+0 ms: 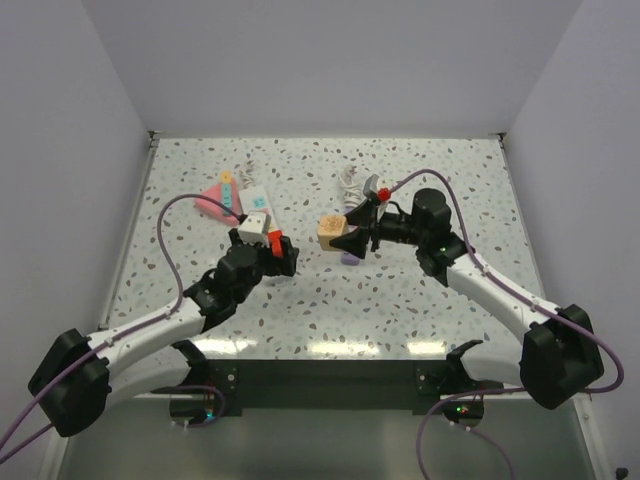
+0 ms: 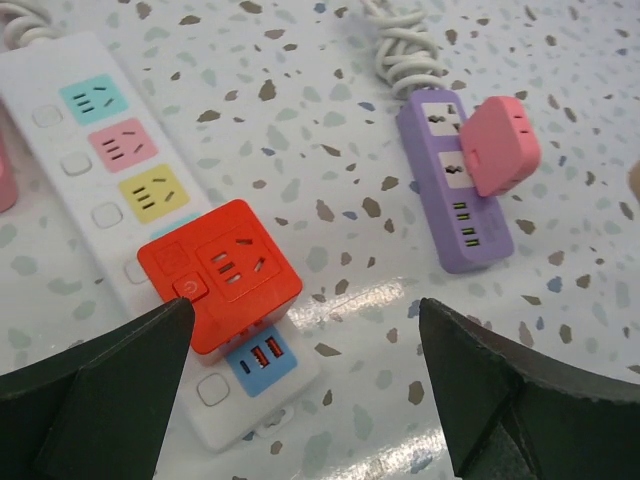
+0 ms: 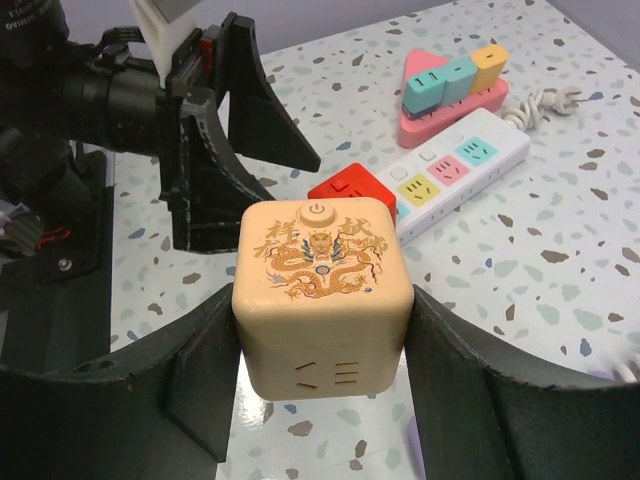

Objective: Insert the plug

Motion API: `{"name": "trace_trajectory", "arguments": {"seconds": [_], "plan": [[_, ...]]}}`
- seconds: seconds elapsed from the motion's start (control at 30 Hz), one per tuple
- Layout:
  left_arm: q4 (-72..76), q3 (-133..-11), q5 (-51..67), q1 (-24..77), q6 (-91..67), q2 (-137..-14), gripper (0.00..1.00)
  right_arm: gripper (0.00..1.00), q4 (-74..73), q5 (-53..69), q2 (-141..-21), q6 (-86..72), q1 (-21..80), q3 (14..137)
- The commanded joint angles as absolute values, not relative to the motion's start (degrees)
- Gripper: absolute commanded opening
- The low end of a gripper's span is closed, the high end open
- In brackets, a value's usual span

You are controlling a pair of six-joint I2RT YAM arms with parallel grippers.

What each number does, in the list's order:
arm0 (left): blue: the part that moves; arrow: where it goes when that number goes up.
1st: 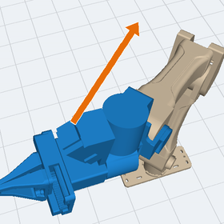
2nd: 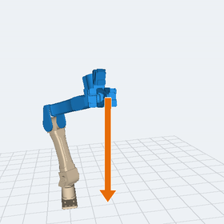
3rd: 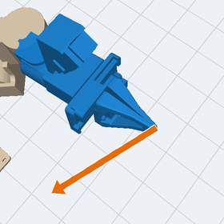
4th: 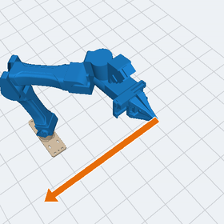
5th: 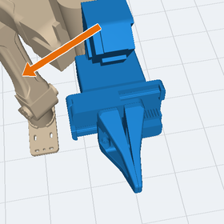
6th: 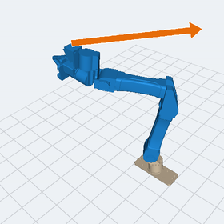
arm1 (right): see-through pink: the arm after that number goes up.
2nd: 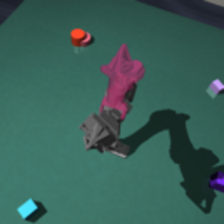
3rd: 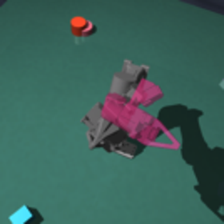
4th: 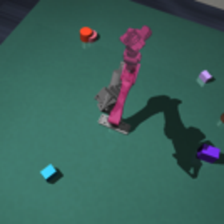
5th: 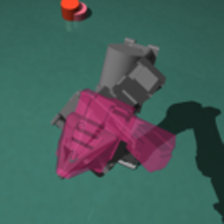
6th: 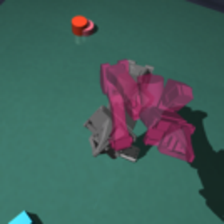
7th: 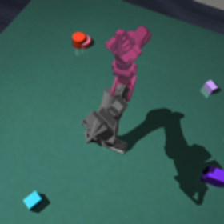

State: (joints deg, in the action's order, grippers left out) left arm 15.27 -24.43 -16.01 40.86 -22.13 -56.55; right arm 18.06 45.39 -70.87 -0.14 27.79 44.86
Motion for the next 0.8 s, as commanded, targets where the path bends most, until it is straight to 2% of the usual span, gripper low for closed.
{"name": "trace_trajectory", "arguments": {"seconds": [0.0,0.27,0.77], "plan": [[9.24,-29.44,-34.96,44.81,-28.99,-59.58,1.00,0.00,22.94,44.21,-69.17,-1.14,27.51,44.74],[2.64,-35.24,-48.25,47.20,-35.86,-68.02,1.00,0.00,23.38,45.35,-67.94,-0.44,27.60,43.51],[3.16,-39.72,-49.13,46.58,-36.48,-78.57,1.00,0.00,24.26,47.20,-67.06,-0.26,27.60,42.28]]}}
